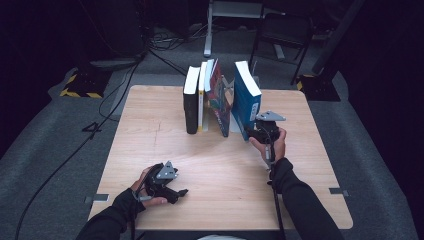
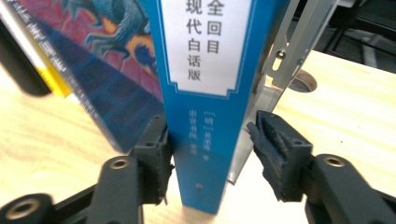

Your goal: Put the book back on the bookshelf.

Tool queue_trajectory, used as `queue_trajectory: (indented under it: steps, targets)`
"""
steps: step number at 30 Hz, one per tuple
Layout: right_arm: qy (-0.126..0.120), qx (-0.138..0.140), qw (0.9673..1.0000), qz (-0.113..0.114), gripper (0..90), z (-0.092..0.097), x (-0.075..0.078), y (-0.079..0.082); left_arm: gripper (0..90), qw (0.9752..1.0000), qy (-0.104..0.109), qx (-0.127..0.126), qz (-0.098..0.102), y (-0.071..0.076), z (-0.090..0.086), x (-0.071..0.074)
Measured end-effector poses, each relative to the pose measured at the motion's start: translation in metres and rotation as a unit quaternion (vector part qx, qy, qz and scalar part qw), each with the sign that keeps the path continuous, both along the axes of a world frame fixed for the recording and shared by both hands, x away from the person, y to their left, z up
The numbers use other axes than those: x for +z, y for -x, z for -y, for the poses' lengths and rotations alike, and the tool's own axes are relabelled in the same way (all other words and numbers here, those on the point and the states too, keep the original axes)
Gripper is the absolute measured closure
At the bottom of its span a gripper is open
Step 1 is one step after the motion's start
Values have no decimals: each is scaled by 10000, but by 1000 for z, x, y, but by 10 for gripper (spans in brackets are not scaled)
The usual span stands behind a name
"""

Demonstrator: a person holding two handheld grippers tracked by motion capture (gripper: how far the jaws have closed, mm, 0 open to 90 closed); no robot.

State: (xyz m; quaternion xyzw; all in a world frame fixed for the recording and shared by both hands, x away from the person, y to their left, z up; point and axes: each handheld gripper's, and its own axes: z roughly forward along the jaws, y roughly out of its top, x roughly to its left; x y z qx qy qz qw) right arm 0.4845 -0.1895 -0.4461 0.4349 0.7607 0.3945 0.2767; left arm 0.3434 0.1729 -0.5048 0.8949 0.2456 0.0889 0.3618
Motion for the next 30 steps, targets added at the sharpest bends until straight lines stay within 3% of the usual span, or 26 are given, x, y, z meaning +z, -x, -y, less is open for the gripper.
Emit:
queue_trajectory:
  steps: [15, 25, 30]
  targets:
    - [391, 611, 9972, -153, 368, 33, 22, 22, 153, 10000, 1, 11, 6, 0, 0, 0]
    - [823, 984, 9916, -168, 328, 52, 26, 42, 153, 10000, 3, 11, 6, 0, 0, 0]
    - [1089, 1249, 9857, -298, 319, 59, 22, 56, 152, 10000, 2, 10, 6, 0, 0, 0]
